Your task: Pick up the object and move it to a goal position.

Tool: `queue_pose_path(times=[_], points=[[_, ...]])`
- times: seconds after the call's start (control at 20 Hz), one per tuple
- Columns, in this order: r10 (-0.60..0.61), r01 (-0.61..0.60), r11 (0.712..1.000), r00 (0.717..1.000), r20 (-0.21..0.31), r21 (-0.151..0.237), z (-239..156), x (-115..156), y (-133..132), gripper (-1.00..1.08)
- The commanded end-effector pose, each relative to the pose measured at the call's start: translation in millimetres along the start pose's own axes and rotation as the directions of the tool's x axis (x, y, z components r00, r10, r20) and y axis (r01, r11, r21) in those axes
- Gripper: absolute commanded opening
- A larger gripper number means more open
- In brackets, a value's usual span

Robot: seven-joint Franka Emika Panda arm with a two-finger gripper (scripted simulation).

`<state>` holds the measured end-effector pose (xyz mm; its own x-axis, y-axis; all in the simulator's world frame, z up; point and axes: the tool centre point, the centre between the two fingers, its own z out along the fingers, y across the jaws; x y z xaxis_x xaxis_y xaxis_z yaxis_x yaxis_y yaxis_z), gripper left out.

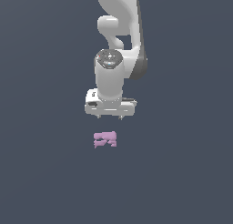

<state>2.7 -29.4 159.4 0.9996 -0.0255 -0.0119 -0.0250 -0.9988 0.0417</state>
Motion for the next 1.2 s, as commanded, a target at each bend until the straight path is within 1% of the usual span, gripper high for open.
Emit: queue_pose_path(times=[0.0, 0.7, 0.9, 1.15], points=[[0.000, 0.000, 1.000, 1.000, 0.000, 0.000, 0.0, 0.0, 0.0, 1.00], [-0.003, 0.003, 1.000, 1.000, 0.008, 0.009, -6.4, -4.8, 0.1, 1.00], [0.024, -0.025, 1.000, 1.000, 0.008, 0.011, -4.6, -3.7, 0.4, 1.00], [0.090, -0.090, 0.996, 0.996, 0.010, 0.015, -0.2, -1.0, 1.2, 1.00]])
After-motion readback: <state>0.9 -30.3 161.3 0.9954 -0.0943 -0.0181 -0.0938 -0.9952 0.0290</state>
